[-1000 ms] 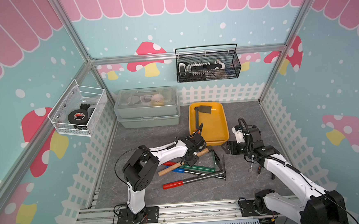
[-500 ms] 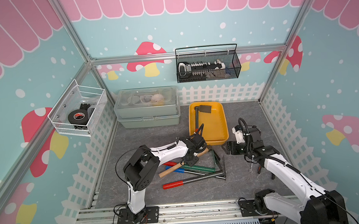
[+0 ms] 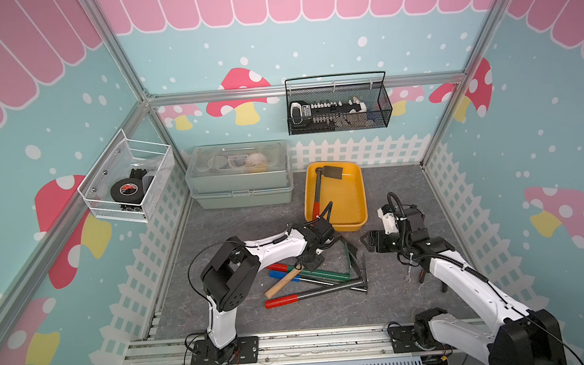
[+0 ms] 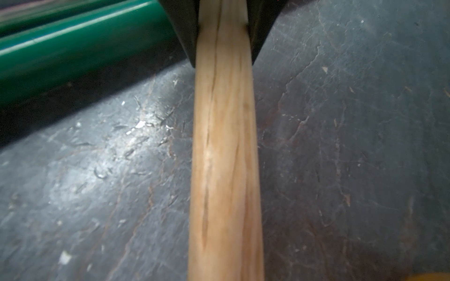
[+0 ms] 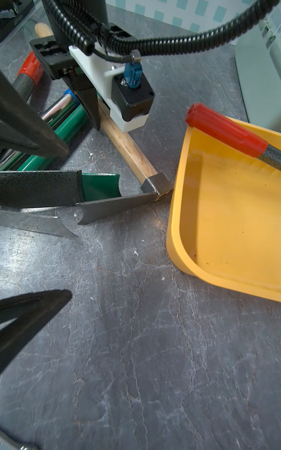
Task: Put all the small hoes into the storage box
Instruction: Pick up the hoe from the center of the board.
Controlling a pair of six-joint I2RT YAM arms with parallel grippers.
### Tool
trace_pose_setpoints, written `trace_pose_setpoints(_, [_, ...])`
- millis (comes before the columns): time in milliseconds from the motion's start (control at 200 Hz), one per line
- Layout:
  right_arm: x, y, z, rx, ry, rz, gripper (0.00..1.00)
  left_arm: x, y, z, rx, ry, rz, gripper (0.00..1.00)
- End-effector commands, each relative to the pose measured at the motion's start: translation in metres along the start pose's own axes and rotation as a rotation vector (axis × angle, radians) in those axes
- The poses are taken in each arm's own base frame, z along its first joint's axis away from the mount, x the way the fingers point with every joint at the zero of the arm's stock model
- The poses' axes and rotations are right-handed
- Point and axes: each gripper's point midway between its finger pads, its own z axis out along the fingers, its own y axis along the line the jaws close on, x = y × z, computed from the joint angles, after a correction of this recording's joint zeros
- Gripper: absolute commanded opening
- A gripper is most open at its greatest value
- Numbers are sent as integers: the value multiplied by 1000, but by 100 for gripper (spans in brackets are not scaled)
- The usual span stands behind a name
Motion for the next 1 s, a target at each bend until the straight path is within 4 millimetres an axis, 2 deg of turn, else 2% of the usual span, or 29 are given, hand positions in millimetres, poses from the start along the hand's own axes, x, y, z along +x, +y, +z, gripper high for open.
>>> trace_pose_setpoints(0, [-9, 2, -2, 2, -10, 0, 84, -13, -3, -21, -8, -55, 25, 12])
trace_pose_setpoints(125, [-9, 2, 0, -3, -9, 5, 84, -16, -2, -34, -25, -82, 38, 0])
trace_pose_setpoints(285, [-8, 1, 2, 0, -4, 7, 84, -18, 2, -47, -53, -89, 41, 0])
trace_pose_setpoints(650, [-8, 0, 0, 9, -8, -2, 84, -25, 6, -57, -63, -106, -25, 0])
trace_pose_setpoints(996, [-9, -1, 1, 12, -9, 1, 84, -28, 6, -87, -58, -173, -39, 0])
